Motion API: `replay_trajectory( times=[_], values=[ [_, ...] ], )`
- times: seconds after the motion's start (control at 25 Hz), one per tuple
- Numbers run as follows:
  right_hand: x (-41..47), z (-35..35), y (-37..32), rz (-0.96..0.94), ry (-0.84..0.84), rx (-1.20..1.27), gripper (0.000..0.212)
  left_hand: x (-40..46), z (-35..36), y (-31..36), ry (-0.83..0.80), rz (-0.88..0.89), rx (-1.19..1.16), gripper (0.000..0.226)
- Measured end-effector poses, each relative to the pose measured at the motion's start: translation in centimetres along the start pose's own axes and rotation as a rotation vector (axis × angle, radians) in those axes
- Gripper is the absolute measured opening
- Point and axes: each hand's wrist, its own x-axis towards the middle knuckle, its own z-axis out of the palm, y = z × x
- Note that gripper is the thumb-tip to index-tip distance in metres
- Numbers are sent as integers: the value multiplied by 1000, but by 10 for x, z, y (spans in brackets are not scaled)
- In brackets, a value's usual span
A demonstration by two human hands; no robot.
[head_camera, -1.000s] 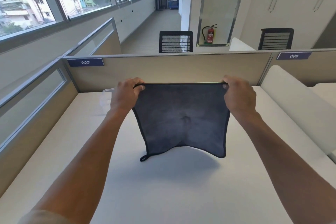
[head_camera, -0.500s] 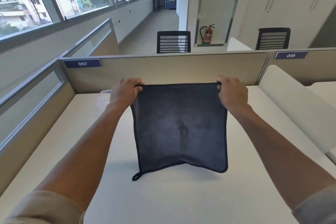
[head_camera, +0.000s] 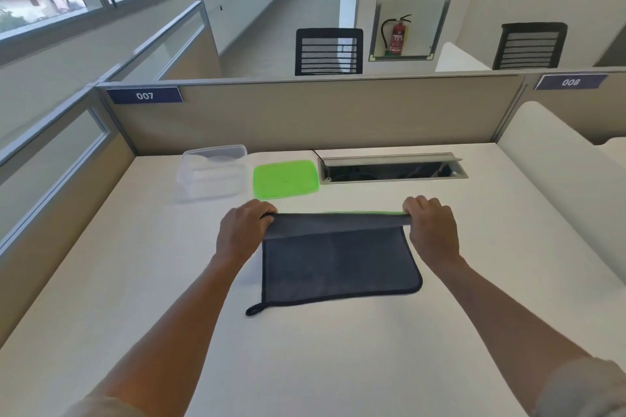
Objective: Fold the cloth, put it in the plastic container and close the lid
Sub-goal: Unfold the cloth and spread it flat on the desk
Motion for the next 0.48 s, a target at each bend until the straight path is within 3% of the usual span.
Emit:
replay_trajectory(
  times=[0.2, 0.48],
  values=[
    [-67, 53, 20, -64, -187, -65, 38, -63, 48, -18, -109, 50, -5, 19],
    [-112, 68, 32, -156, -333, -48, 40, -116, 75, -35, -286, 137, 103, 24]
  ],
)
